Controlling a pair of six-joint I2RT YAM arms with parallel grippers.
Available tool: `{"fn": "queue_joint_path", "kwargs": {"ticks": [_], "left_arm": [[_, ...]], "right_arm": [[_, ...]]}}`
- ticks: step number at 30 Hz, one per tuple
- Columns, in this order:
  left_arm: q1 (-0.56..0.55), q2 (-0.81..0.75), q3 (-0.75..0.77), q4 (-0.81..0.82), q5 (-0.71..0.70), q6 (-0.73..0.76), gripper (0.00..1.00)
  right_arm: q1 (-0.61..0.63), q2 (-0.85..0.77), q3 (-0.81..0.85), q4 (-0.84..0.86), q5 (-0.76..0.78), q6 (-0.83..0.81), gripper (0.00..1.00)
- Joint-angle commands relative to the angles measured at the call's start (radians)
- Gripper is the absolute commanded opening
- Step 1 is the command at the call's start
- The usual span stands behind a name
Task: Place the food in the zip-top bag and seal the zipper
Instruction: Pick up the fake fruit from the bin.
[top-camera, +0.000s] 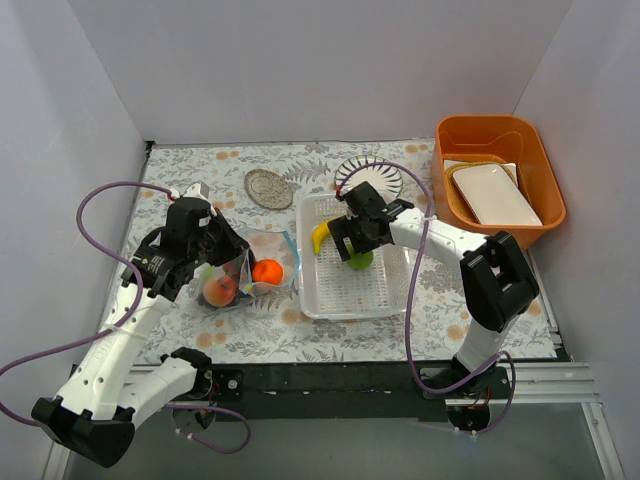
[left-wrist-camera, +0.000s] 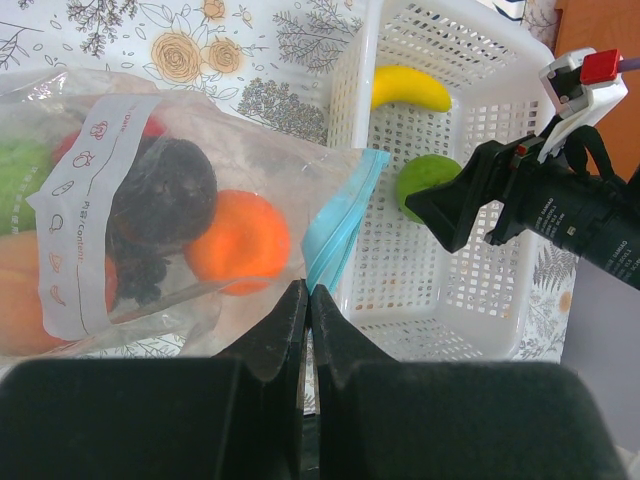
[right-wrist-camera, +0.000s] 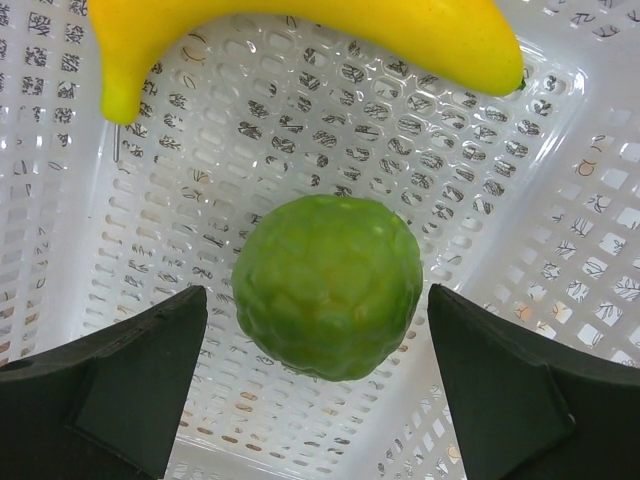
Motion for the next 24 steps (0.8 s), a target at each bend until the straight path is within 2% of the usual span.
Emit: {"fn": "queue_joint_path", "kwargs": {"ticks": [1,7,16,17,18,20,24], "left_arm": [[0.002,-0.019,-0.003,0.004,0.007,0.004,0.00],[0.002,-0.016,-0.002,0.007,0.009,0.009,0.00],[0.000,-0.025,-0.009,0.003,0.009,0.005,0.00],[0.002,-0.025,-0.008,0.001,0.007,0.007,0.00],[0.002,-0.025,-0.008,0.001,0.007,0.006,0.00],[0.002,-0.025,-0.006,0.003,0.007,0.006,0.00],[0.002,-0.020,-0.005,0.009,0.013,0.006,0.00]], "right_arm": [[0.008,-0.021,0.032,-0.004,0.032,0.008,0.98],[0.009,0.012,0.026,-0.017,0.043,0.014,0.94],[0.009,0.003,0.028,-0.021,0.034,0.028,0.60],[0.009,-0.002,0.028,-0.023,0.028,0.031,0.48],[0.009,-0.007,0.028,-0.023,0.025,0.032,0.44],[0.011,-0.034,0.028,-0.021,0.000,0.037,0.39],[0.018,-0.094,0.034,-0.014,-0.066,0.063,0.36]]}}
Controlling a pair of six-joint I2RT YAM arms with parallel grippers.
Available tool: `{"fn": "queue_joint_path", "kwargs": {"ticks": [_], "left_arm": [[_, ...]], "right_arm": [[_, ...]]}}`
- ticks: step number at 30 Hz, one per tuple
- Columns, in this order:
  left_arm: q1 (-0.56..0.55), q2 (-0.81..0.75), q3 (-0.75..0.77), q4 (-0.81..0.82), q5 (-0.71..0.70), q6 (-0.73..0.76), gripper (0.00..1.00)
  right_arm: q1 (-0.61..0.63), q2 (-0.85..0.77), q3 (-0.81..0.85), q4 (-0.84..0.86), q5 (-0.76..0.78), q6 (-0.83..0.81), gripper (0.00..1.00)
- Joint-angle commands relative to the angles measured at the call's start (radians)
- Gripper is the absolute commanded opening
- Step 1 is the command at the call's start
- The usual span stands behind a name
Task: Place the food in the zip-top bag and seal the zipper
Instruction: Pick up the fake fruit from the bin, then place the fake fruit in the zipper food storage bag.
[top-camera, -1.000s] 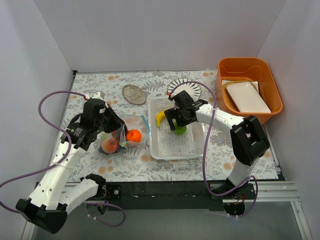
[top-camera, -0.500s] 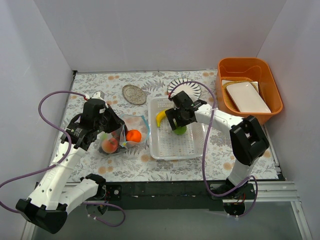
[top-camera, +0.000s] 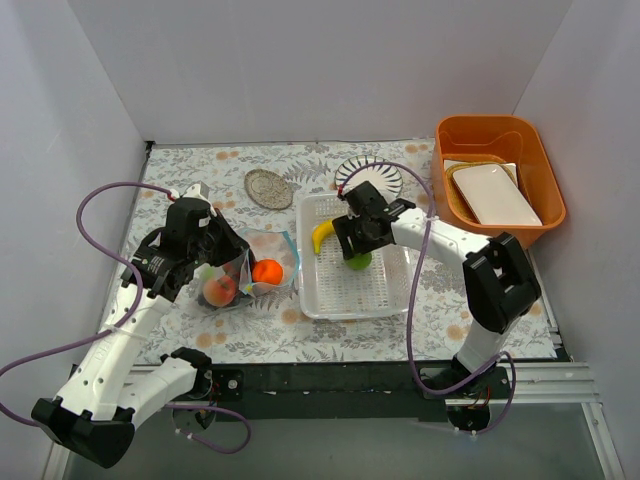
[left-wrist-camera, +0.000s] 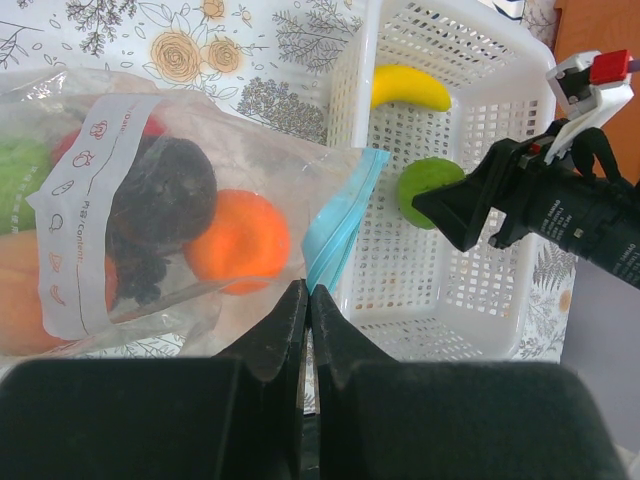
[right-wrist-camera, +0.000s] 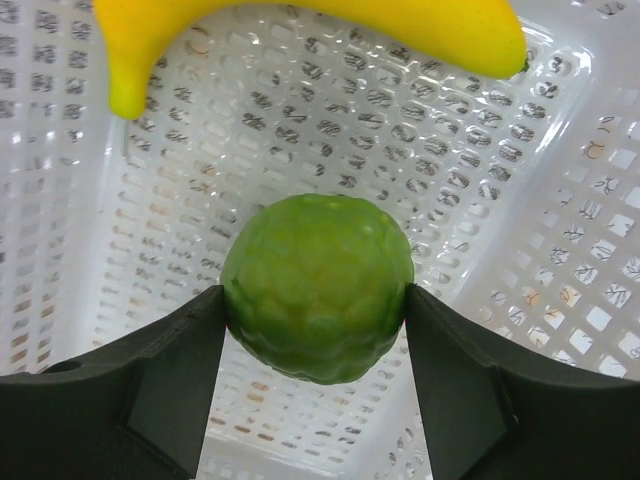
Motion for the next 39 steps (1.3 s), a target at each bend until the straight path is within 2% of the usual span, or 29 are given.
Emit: {"fn": "queue_joint_path", "kwargs": {"ticks": [1,8,14,17,31,36,39], "left_arm": [[0.002,-0.016,-0.003,0.009,0.012,0.006,0.00],[0.002,-0.011,0.002,0.015,0.015,0.004,0.00],[0.002,-0.011,-0.003,0.019,0.015,0.002,0.00],[0.002,-0.010,-0.008,0.030,0.050,-0.001,0.00],[0.002,-0.051,-0.014,0.026,0.034,-0.017,0.00],[0.002,-0.054,-0.004,0.006,0.029,-0.010,0.00],[0.002,-0.052,-0.008,0.007,0.029,-0.011,0.00]], "right_arm": [[0.016,-0.118,0.032,0.006,-0.090,0.042,0.36],[0.048,-0.212,0.016,0.079,-0.255,0.143,0.36],[0.110,-0.280,-0.048,0.289,-0.366,0.287,0.39],[0.168,-0.290,-0.071,0.392,-0.367,0.344,0.42],[0.288,-0.042,0.029,0.630,-0.433,0.466,0.38],[0.301,-0.034,-0.054,0.884,-0.461,0.567,0.39],[0.309,-0.019,-0.065,0.974,-0.475,0.597,0.39]]}}
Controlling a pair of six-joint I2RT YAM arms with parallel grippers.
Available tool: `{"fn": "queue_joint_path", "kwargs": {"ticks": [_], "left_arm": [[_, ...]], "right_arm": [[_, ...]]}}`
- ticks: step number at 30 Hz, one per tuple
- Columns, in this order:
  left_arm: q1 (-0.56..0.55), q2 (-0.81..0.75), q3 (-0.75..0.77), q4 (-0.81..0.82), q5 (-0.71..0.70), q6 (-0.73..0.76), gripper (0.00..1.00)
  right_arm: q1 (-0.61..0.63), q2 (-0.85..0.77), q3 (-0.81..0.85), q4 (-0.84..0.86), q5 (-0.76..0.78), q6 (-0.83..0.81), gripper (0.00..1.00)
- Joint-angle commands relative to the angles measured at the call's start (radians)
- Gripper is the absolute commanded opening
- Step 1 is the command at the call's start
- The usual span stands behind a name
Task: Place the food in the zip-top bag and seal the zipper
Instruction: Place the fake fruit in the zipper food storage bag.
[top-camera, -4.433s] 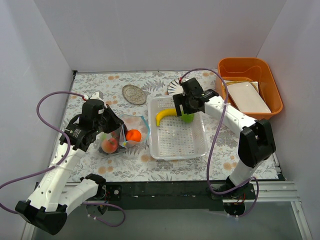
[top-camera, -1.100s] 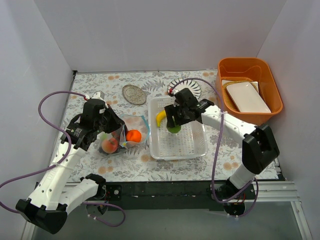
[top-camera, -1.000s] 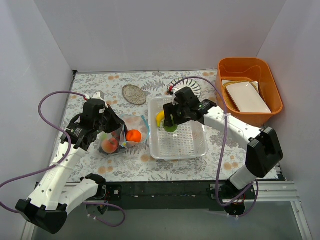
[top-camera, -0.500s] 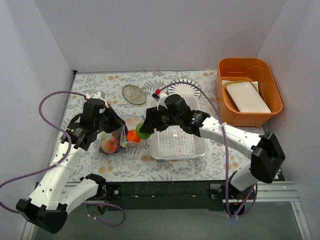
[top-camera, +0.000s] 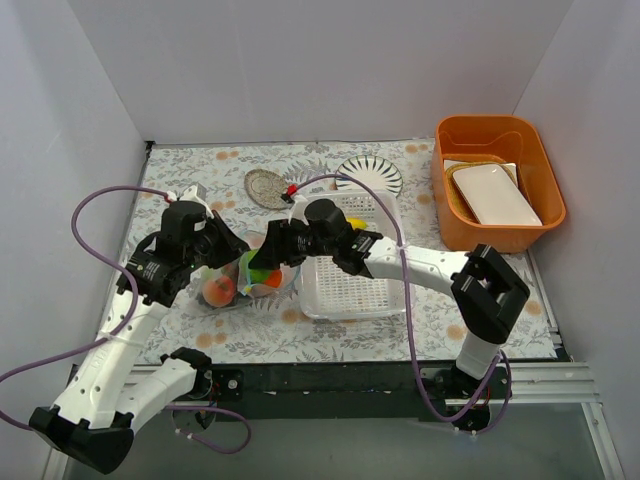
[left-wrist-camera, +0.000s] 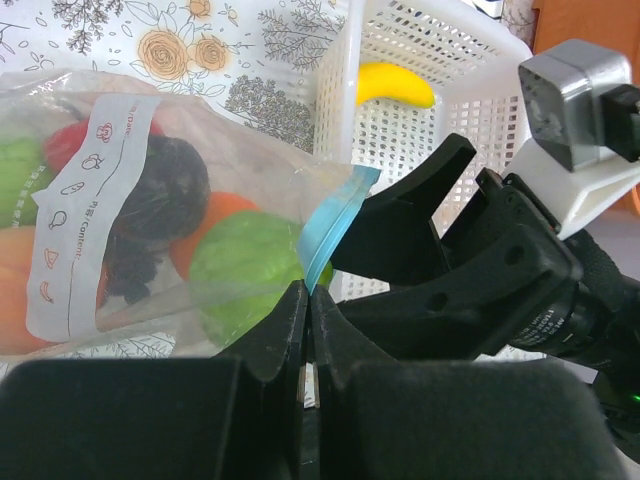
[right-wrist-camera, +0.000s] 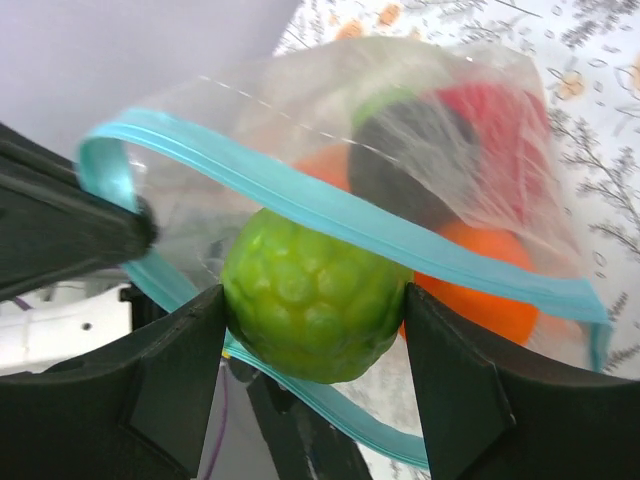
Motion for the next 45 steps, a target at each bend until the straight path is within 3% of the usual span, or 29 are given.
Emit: {"fn": "queue_joint_path", "kwargs": {"ticks": [1,8,11,18,19,25,30,32,37,40,45], "left_arm": [[0.002,-0.017,-0.002,0.012,-0.002,-0.007,0.00],[0.002,-0.023,-0.007,0.015,-0.002,-0.013,0.00],[0.002,-0.025,-0.007,0.017,-0.033,-0.013,0.00],[0.002,-0.024,0.001,0.015,-0.048,-0.013,0.00],[0.002,-0.025,0.002,0.014,-0.056,-0.011,0.00],[0.002,-0.043,0.007,0.000,-0.086,-0.021,0.00],[0.002,-0.045,0.019,-0.012,-0.103,-0.021,0.00],[0.002,-0.043,0.022,-0.014,-0.103,-0.018,0.00],[0.002,-0.043,0.024,-0.016,-0.106,-0.018,0.00],[0.002,-0.042,0.027,-0.017,-0.103,-0.019,0.00],[0.002,-0.040,0.033,-0.019,-0.106,-0.019,0.00]], "right_arm": [[0.016,0.009,-0.003,0.249,-0.048,0.077,0.40],[0.041,0.075,0.044,0.220,-0.096,0.094,0.47],[0.052,0.093,0.083,0.135,-0.088,0.061,0.53],[0.055,0.086,0.109,0.112,-0.107,0.016,0.68],[0.055,0.084,0.117,0.089,-0.107,0.005,0.76],[0.056,0.020,0.097,0.017,-0.026,-0.053,0.94],[0.055,-0.066,0.063,-0.036,0.064,-0.094,0.95],[0.055,-0.089,0.048,-0.051,0.102,-0.108,0.85],[0.053,-0.118,0.052,-0.128,0.136,-0.130,0.31],[0.053,-0.102,0.061,-0.189,0.137,-0.122,0.10],[0.055,-0.085,0.038,-0.218,0.134,-0.105,0.07]]}}
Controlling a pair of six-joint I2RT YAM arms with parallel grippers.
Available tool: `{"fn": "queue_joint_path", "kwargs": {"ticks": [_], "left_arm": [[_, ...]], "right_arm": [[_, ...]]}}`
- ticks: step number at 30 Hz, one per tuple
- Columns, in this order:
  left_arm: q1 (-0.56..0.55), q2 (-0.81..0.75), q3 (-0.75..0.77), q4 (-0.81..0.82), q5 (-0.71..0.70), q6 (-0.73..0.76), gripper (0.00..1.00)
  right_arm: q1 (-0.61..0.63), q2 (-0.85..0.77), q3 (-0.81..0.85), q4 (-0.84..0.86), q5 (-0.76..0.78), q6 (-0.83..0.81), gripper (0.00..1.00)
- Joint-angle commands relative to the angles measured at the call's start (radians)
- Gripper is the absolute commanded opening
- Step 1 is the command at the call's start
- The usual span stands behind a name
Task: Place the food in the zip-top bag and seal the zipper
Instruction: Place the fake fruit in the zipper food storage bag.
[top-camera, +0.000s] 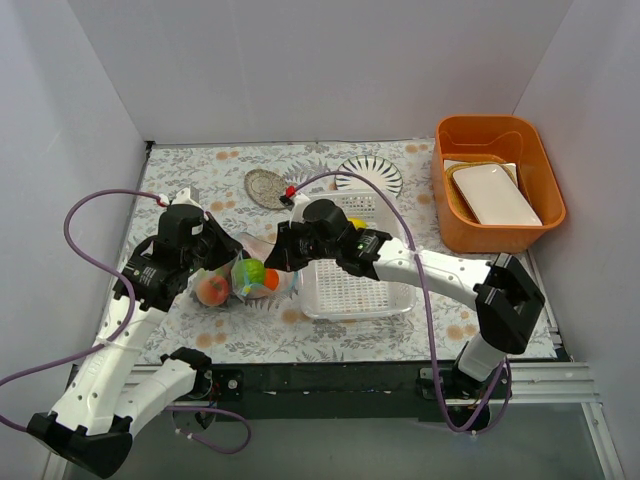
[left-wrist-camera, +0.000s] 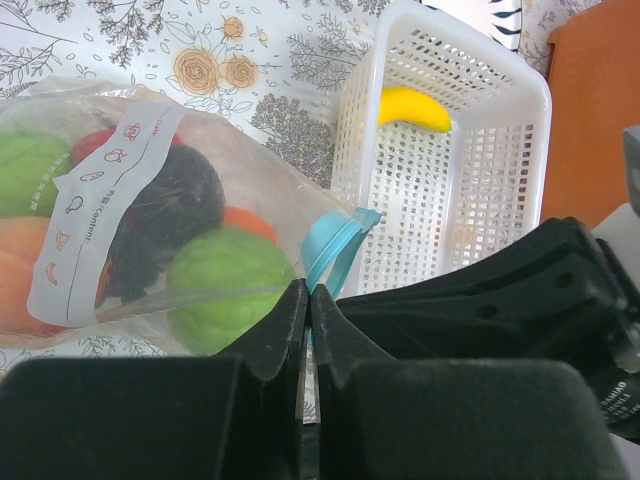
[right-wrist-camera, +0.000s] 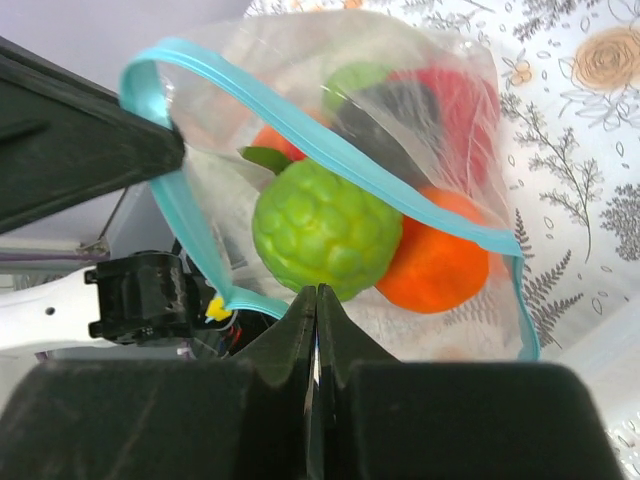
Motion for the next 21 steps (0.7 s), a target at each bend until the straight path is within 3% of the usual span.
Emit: {"fn": "queue_joint_path", "kwargs": {"ticks": [1,12,21], "left_arm": [[0.002,-0.012,0.041,-0.004,-0.019,0.000,0.00],[0.002,0.016,0.061,-0.022,-0.016,0.013,0.00],[0.002,0.020,0.061,-0.010,0.005,0.016,0.00]], "right_arm": [[0.007,0.013,-0.008,-0.037,-0.001,0.001,0.07],[0.014,0.190,0.139,-0.022,-0.173,-0.024,0.14],[0.021,0.214,0.236,-0.014,-0.191,-0.045,0.21]]}}
